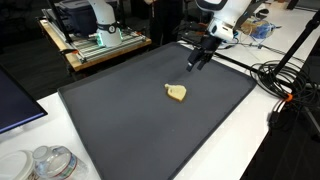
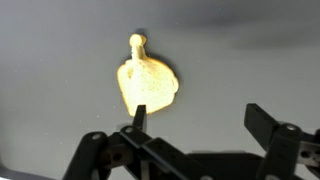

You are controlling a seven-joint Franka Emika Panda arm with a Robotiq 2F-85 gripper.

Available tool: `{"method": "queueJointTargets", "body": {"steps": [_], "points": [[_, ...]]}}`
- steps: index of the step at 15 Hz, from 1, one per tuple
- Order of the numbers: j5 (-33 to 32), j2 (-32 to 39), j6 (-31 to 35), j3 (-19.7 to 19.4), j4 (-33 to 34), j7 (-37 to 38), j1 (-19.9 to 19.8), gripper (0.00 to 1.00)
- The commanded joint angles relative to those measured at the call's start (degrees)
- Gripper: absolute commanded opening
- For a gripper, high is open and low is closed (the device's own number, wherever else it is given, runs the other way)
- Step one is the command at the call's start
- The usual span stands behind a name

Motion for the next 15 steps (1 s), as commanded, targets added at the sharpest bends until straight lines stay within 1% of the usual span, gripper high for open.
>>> {"method": "queueJointTargets", "body": {"steps": [1, 4, 8, 10, 13, 15], "points": [[1.8, -9.7, 8.0, 0.7, -13.8, 0.3, -1.6, 1.0], [3.4, -14.9, 15.1, 0.8, -22.1, 0.0, -3.4, 1.0], [7.9, -21.2, 27.2, 1.4, -34.1, -3.7, -7.1, 1.0], [12.4, -23.7, 33.6, 2.4, -39.7, -7.9, -9.8, 1.0], [20.7, -26.4, 40.7, 4.4, -46.3, -16.4, -14.2, 1.0], [30.0, -27.6, 43.8, 7.7, -48.9, -25.2, -18.6, 1.0]]}}
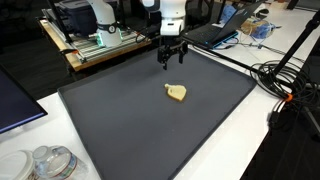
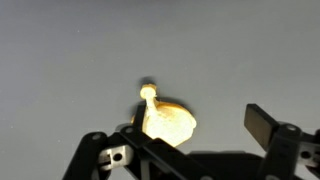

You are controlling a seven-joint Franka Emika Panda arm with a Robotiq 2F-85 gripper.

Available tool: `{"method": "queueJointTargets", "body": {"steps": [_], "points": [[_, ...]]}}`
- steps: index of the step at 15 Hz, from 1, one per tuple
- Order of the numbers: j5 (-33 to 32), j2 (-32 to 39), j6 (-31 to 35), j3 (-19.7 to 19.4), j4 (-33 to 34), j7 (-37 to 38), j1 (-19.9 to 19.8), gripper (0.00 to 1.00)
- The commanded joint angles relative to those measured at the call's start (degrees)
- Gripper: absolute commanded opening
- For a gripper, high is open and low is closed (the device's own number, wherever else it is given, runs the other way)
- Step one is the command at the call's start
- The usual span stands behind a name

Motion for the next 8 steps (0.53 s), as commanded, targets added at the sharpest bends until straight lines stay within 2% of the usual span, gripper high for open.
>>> {"method": "queueJointTargets", "body": {"steps": [1, 2, 5, 8], "points": [[15.3, -4.5, 4.9, 6.3, -6.7, -14.7, -7.7, 1.0], [20.0, -4.7, 4.5, 8.3, -6.7, -19.3, -10.2, 1.0], [31.4, -4.9, 0.7, 10.8, -5.2, -31.3, -14.3, 1.0], [36.0, -4.8, -3.7, 9.5, -3.8, -37.7, -15.8, 1.0]]}}
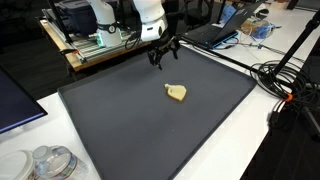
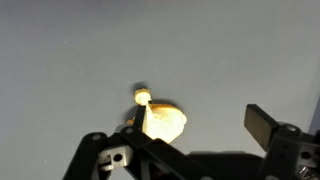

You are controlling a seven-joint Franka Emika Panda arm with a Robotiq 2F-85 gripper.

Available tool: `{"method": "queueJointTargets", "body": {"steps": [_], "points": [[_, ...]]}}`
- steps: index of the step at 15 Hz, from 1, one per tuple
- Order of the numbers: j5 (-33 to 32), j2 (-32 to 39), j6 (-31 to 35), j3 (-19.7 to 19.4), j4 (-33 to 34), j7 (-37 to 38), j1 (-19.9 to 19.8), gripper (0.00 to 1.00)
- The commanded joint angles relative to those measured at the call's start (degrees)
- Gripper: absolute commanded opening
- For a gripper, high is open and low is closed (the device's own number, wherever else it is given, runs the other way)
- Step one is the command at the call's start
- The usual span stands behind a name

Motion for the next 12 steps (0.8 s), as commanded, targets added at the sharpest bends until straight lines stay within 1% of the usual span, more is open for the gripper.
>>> {"method": "queueJointTargets", "body": {"steps": [1, 6, 12], "points": [[5.7, -1.3, -6.1, -0.7, 0.9, -7.4, -2.3, 1.0], [6.8, -1.0, -11.8, -4.7, 1.8, -10.5, -2.9, 1.0], [4.4, 0.6, -17.6, -8.7, 5.4, -11.2, -2.7, 1.0]]}}
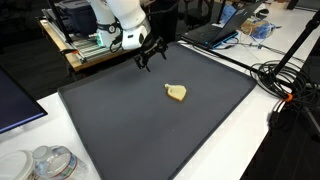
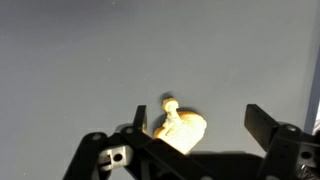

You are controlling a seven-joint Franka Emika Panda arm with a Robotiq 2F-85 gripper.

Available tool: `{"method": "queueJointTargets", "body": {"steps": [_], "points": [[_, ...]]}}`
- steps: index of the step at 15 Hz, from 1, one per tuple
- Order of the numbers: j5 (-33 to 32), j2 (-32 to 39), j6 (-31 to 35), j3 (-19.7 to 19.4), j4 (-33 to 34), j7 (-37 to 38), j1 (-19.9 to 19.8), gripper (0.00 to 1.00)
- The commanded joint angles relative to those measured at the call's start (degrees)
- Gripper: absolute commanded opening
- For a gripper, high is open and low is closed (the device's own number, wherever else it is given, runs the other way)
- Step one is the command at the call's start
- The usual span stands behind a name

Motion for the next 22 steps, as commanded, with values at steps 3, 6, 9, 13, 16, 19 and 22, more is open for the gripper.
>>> {"method": "queueJointTargets", "body": {"steps": [3, 6, 9, 13, 16, 19, 22], "points": [[-2.3, 2.8, -6.7, -2.9, 6.2, -1.3, -0.2, 1.0], [-3.0, 5.4, -9.6, -3.5, 9.6, -3.0, -0.9, 1.0], [-3.3, 8.4, -13.2, -3.8, 13.3, -6.6, -2.1, 1.0], [-6.0, 13.4, -16.8, -4.3, 19.6, -7.0, -3.3, 1.0], [-7.9, 17.0, -20.0, -4.0, 24.9, -7.0, -4.8, 1.0], [-8.3, 21.4, -23.8, -3.1, 31.2, -8.1, -6.6, 1.0], [-9.1, 26.3, -28.1, -2.7, 38.0, -8.6, -7.8, 1.0]]}}
